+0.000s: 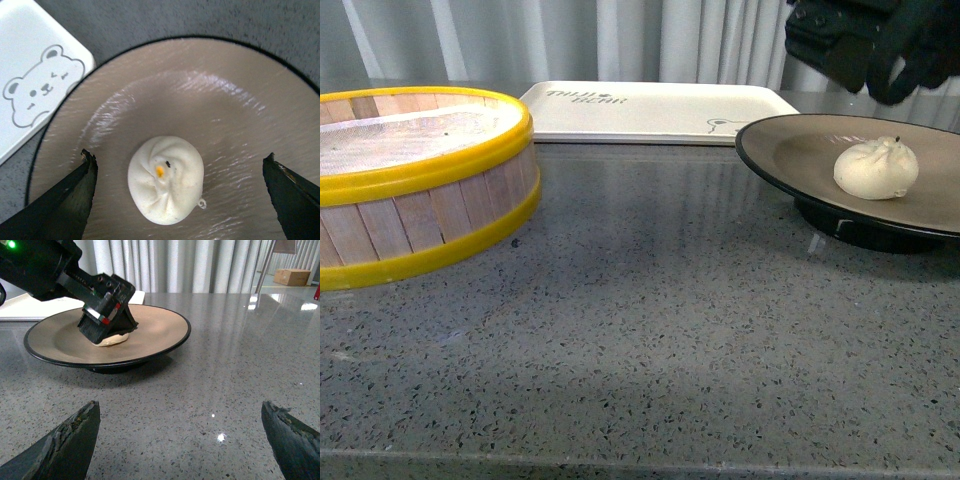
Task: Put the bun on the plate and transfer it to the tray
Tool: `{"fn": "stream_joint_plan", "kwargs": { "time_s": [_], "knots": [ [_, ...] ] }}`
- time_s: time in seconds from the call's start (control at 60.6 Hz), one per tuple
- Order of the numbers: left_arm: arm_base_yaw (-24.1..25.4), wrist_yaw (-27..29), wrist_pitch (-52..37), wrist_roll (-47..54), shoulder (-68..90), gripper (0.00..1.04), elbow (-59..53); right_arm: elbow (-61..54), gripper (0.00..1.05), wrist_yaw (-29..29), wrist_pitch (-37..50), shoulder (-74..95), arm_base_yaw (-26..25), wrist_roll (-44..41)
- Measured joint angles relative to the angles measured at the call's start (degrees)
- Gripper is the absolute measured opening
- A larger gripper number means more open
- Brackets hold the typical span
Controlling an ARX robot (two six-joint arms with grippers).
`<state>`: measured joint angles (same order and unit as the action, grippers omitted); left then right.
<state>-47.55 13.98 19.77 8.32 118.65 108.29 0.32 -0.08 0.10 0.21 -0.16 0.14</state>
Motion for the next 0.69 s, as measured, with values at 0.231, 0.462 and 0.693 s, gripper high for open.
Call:
{"fn": "stream_joint_plan", "kwargs": {
  "time_s": [0.231,0.462,0.693],
  "knots": [
    [5.8,1.3,-9.3,-2.1,-17.0,0.98,-13.4,0.0,0.96,0.0,0.0,0.0,0.0,0.0],
    [19.5,-2.1,-13.7,-2.1,-41.2,0.98,-33.5,0.0,0.96,0.0,0.0,0.0,0.0,0.0],
    [41.0,-15.1,-13.0,-1.7,-60.3,0.97,-50.4,0.0,0.96,0.0,0.0,0.0,0.0,0.0]
  ]
}}
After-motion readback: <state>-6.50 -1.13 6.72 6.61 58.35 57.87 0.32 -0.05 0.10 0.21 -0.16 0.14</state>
